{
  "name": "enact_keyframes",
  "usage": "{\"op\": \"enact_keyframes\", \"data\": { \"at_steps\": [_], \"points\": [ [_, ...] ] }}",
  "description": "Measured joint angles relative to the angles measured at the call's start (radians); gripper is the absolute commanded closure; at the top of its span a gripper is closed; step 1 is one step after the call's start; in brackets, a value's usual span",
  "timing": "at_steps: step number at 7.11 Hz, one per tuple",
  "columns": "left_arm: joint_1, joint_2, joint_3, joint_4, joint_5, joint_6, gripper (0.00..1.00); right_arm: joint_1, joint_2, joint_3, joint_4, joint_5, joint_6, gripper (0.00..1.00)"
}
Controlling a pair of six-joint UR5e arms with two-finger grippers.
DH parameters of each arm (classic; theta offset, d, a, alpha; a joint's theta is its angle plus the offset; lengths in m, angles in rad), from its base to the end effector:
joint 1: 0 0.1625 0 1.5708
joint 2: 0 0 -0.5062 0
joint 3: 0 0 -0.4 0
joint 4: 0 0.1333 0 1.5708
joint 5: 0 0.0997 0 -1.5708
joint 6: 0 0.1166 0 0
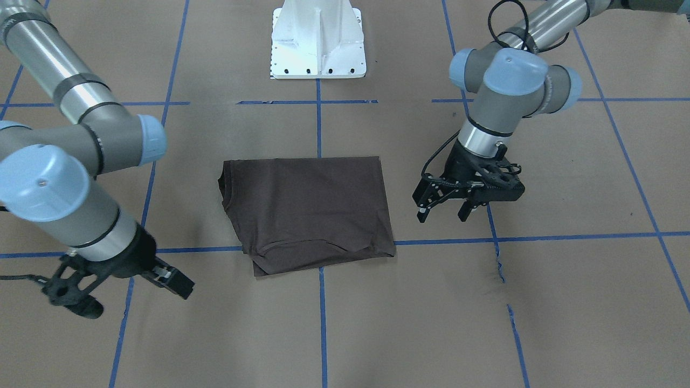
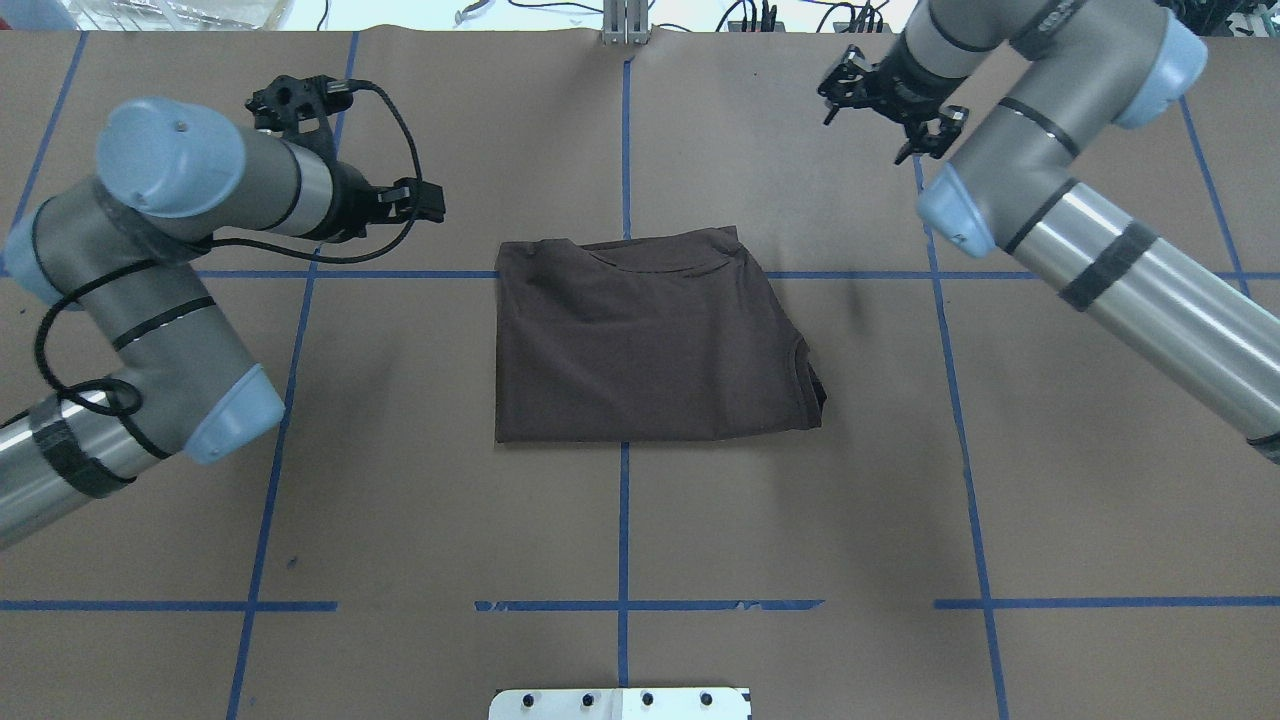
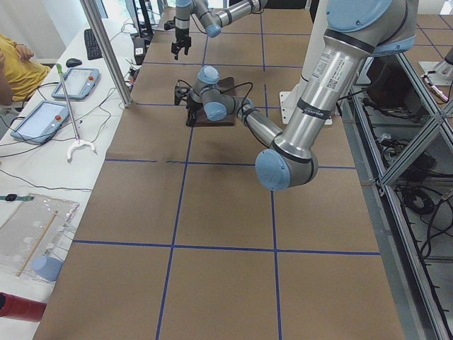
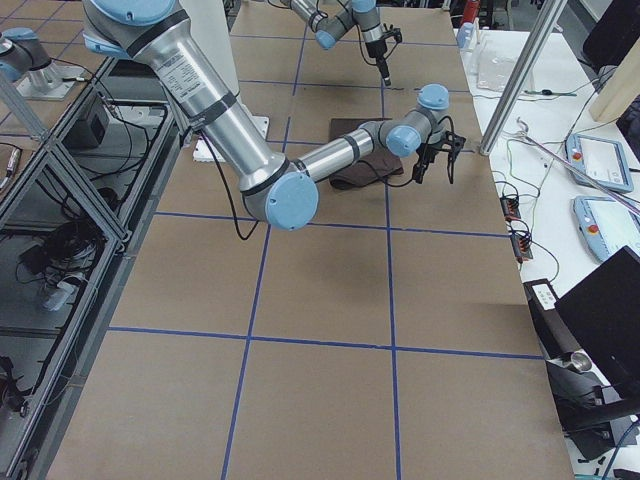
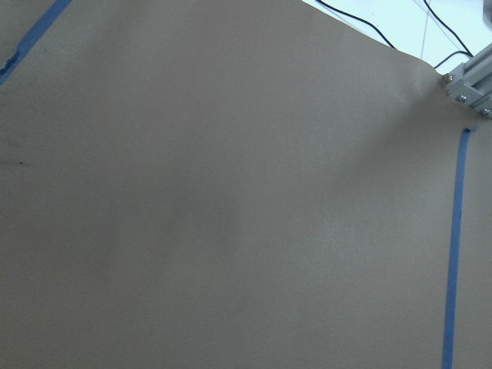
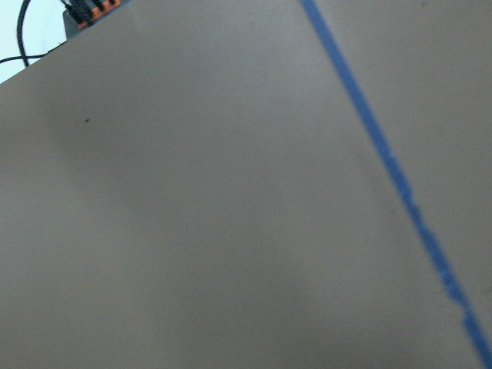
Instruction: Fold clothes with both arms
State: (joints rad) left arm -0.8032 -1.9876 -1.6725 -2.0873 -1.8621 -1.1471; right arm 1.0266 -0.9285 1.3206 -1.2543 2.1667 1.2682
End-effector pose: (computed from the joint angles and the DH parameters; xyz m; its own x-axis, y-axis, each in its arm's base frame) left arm 0.4138 -0.5725 0.3984 0.5360 0.0117 -0.8441 0.3262 0.9194 0.2199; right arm -0.3620 -0.7293 0.4234 0.5299 0.3993 0.7482 -0.3783 0.9009 -0.2129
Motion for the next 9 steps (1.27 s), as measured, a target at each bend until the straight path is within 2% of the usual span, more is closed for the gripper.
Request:
{"op": "enact_keyframes", "data": {
  "at_steps": [3,4,5,7,9],
  "points": [
    [-0.284,0.224,-0.051,-0.005,-0.315,0.571,0.00,0.220,-0.250,0.075,-0.015,0.115,-0.602,0.00],
    [-0.365,0.270,-0.053,-0.004,-0.389,0.673,0.00,0.280,-0.306,0.098,-0.053,0.133,-0.751,0.00],
    [-0.428,0.295,-0.047,-0.003,-0.425,0.728,0.00,0.338,-0.355,0.147,-0.137,0.142,-0.895,0.00],
    [-0.581,0.338,-0.017,0.008,-0.488,0.872,0.00,0.390,-0.434,0.303,-0.348,0.137,-1.057,0.00],
    [-0.665,0.374,0.020,0.045,-0.588,0.956,0.00,0.395,-0.513,0.404,-0.418,0.133,-1.088,0.00]
  ]
}}
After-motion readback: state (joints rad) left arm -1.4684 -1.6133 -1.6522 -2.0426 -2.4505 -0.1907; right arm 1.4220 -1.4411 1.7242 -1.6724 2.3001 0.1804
